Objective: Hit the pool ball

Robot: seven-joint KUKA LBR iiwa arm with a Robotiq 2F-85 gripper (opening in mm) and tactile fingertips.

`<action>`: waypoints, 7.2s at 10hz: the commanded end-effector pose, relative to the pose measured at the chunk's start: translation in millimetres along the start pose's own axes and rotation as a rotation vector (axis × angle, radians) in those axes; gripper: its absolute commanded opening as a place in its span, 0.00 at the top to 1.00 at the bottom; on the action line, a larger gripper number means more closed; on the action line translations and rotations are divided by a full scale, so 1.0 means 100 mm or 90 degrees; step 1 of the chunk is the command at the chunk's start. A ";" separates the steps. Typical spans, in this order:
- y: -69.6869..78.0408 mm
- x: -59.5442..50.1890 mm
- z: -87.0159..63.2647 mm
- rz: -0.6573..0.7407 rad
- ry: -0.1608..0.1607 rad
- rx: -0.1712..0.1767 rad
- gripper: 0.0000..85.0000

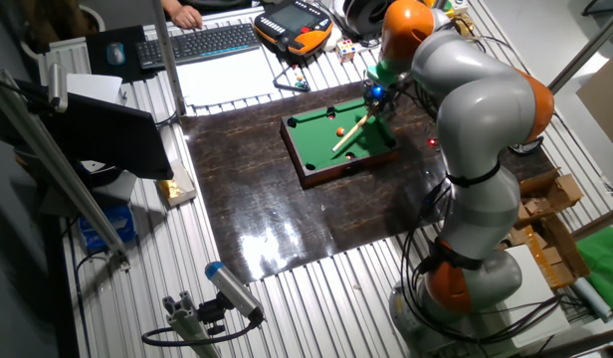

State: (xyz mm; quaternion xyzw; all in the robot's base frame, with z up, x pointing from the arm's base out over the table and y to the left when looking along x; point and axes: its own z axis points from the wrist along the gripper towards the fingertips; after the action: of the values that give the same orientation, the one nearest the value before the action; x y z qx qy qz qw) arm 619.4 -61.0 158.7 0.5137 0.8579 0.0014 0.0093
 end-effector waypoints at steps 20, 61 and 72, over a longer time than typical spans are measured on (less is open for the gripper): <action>-0.03 -0.59 -0.19 0.054 -0.028 0.021 0.99; 0.15 -0.32 -0.17 0.078 -0.129 0.033 0.99; 0.16 -0.05 0.05 0.066 -0.132 0.039 0.99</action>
State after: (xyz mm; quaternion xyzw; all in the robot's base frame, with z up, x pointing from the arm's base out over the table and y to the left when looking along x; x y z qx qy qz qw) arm 633.9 -62.0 153.0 0.5542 0.8251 -0.0763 0.0799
